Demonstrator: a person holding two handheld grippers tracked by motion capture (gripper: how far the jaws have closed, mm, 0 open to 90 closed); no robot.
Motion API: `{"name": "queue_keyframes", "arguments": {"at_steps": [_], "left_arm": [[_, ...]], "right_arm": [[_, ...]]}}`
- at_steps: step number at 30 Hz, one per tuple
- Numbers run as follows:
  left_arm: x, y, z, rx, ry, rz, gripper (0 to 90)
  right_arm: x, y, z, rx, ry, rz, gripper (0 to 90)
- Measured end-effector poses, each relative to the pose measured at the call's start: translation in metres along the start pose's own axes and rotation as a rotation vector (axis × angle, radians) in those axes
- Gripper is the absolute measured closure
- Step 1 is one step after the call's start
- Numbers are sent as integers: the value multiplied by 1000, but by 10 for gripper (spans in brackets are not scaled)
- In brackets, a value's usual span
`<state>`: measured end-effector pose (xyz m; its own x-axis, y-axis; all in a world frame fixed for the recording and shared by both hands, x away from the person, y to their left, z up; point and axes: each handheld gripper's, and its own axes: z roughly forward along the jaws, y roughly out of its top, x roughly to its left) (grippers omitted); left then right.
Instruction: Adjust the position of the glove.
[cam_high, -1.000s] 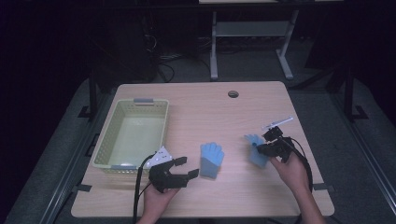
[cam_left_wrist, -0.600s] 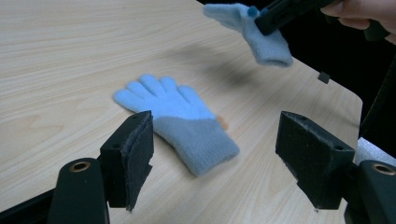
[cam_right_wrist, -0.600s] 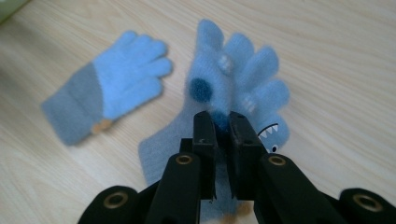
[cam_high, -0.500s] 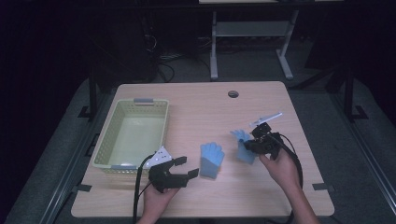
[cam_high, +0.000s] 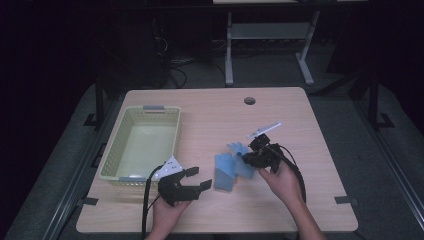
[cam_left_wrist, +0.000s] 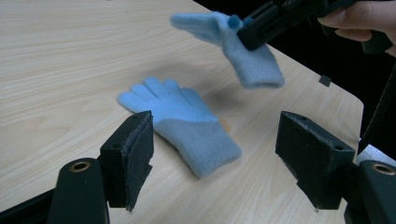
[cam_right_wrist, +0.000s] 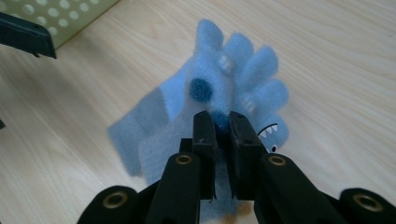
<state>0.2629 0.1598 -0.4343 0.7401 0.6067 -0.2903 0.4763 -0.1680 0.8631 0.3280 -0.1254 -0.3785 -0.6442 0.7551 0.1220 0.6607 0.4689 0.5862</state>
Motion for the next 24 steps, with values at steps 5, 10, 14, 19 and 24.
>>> {"name": "queue_keyframes", "arguments": {"at_steps": [5,10,14,19,24], "left_arm": [[0,1,-1,-1,3,3,274],[1,1,-1,-8,5,-2,274],[1,1,-1,-8,5,-2,274],[2,1,-2,-13,5,-2,274],[2,1,-2,-7,6,0,274]], "right_arm": [[10,3,9,4,20,-5,827],[16,3,19,5,45,3,825],[21,3,27,13,54,8,823],[28,3,37,27,64,1,821],[32,3,44,34,75,7,821]]}}
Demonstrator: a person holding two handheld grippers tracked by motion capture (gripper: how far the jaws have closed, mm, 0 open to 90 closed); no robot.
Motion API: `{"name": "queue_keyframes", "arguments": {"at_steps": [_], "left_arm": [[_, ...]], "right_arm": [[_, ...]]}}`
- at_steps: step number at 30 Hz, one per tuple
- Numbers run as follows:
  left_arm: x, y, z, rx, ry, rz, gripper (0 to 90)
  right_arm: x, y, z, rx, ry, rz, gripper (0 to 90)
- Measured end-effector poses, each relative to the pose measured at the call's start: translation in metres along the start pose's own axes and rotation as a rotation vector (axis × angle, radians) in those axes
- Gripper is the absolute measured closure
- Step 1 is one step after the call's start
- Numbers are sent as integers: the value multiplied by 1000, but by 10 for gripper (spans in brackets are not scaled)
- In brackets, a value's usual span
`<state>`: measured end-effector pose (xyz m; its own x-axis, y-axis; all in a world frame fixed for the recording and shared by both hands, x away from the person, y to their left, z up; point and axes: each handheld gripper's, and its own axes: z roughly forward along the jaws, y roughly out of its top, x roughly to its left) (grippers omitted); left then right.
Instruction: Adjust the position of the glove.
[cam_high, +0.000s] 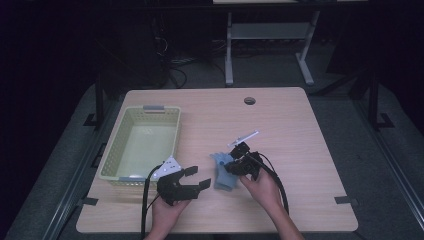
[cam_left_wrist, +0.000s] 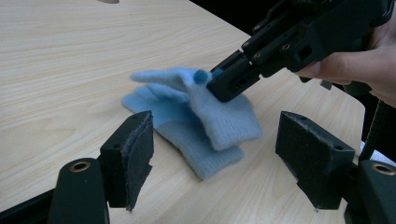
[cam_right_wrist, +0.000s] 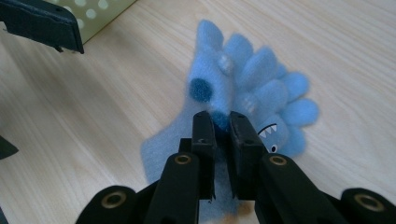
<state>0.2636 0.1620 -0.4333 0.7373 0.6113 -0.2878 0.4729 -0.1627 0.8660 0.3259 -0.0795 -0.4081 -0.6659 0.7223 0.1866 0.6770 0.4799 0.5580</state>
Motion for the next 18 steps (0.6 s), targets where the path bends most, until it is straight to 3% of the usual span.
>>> {"name": "queue_keyframes", "arguments": {"at_steps": [7,13,18], "left_arm": [[1,0,0,-4,-1,0,274],[0,0,1,2,-5,-3,274],[0,0,1,2,-5,-4,274]], "right_arm": [[1,0,7,15,11,13,815],[-1,-3,18,33,-7,43,804],[0,-7,28,52,-18,40,782]]}}
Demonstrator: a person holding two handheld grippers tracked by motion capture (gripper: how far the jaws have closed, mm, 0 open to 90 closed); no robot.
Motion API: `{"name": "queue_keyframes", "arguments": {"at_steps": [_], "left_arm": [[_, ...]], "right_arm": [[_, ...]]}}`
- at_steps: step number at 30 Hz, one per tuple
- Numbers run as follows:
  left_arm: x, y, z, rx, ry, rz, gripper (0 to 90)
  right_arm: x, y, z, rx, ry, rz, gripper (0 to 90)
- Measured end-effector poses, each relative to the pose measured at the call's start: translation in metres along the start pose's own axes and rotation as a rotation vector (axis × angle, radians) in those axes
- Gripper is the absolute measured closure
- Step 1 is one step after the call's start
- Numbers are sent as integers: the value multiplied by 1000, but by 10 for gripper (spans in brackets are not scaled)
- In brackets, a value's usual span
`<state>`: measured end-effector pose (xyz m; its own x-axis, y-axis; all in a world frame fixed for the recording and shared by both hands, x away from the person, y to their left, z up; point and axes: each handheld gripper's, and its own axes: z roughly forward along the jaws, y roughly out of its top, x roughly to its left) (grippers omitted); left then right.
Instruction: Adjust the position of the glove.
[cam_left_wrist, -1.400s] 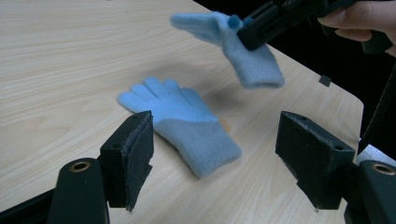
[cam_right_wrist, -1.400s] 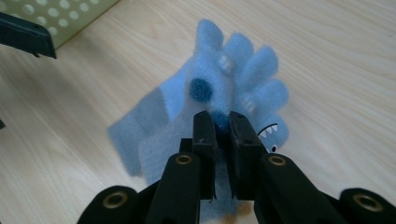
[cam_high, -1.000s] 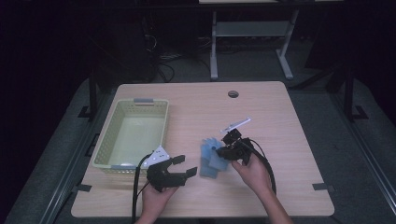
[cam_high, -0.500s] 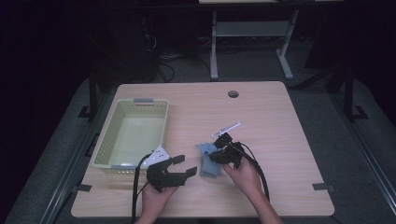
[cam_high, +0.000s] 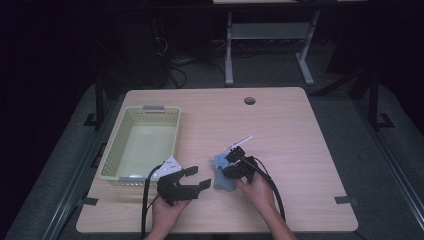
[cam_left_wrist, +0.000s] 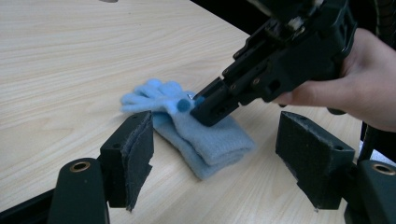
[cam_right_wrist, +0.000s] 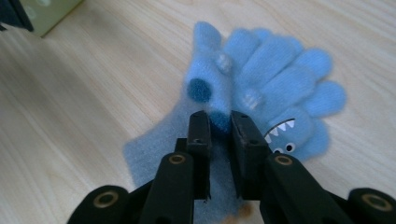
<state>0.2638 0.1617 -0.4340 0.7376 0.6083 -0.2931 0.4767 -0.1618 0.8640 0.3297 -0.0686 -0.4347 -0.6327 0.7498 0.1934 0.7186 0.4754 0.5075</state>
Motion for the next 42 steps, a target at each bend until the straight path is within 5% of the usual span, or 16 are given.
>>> {"name": "queue_keyframes", "arguments": {"at_steps": [7,14,20,31,42], "left_arm": [[-1,-1,2,10,-4,1,274],[0,-2,4,14,-4,-8,275],[0,-3,6,29,-15,-15,297],[3,-9,20,72,-25,-116,373],[10,-12,40,130,-33,-215,402]], "right_arm": [[-2,0,-3,-23,-3,7,677],[-3,-1,-9,-51,1,17,777],[-5,-2,-4,-48,0,28,752],[-24,-18,-21,-125,80,153,554],[-43,-43,-23,-161,174,273,475]]}}
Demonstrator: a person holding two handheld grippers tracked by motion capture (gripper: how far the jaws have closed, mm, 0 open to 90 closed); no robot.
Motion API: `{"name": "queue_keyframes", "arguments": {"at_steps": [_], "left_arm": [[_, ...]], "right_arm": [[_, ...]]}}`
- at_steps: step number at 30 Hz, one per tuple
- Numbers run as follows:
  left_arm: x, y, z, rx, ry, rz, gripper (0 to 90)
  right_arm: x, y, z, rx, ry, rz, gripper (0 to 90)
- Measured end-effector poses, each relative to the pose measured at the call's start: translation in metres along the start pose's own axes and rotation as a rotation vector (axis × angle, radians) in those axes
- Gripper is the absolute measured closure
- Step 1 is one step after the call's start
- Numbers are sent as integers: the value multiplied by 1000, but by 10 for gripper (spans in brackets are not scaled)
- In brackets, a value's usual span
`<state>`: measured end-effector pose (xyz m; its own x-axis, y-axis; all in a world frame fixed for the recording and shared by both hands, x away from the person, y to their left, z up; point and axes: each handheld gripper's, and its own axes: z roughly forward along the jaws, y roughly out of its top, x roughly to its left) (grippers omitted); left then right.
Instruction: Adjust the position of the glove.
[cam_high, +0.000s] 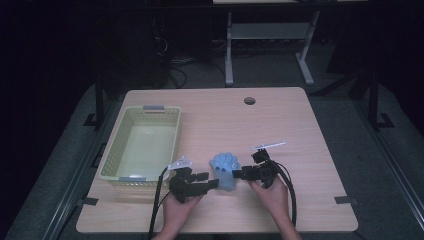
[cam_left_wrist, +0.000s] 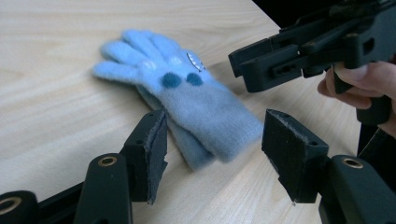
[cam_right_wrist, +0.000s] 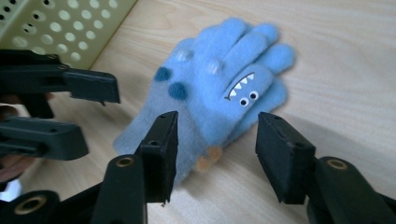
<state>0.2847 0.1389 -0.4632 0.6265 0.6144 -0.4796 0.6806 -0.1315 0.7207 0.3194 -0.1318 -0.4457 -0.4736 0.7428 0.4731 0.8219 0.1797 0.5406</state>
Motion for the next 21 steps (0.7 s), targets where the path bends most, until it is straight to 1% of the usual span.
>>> {"name": "queue_keyframes", "arguments": {"at_steps": [2,3,4,6,7,8,9,10,11,12,13,14,17,21], "left_arm": [[2,0,3,3,-4,-30,400],[4,0,5,11,-6,-41,395],[5,-1,6,15,-8,-53,392],[7,-1,9,20,-15,-79,390],[8,-1,10,19,-19,-94,389],[8,-1,10,19,-19,-94,388],[9,-1,13,17,-23,-124,387],[10,-1,14,22,-28,-134,387],[10,-1,14,22,-28,-134,387],[12,-1,15,29,-29,-152,389],[13,-1,16,34,-31,-158,394],[13,-1,17,38,-34,-165,403],[14,-1,19,46,-32,-168,428],[15,-2,21,51,-46,-183,462]], "right_arm": [[-3,-2,1,16,17,18,457],[-4,-2,1,12,22,17,457],[-4,-3,0,9,28,32,458],[-6,-6,1,0,54,47,461],[-8,-7,2,3,60,54,465],[-9,-9,3,4,64,60,469],[-10,-10,5,6,70,72,474],[-11,-11,6,7,72,78,478],[-12,-11,7,14,74,88,478],[-13,-12,8,11,78,92,483],[-13,-13,9,14,86,101,485],[-13,-13,10,11,90,100,487],[-13,-14,13,13,89,102,495],[-12,-16,15,6,103,114,515]]}}
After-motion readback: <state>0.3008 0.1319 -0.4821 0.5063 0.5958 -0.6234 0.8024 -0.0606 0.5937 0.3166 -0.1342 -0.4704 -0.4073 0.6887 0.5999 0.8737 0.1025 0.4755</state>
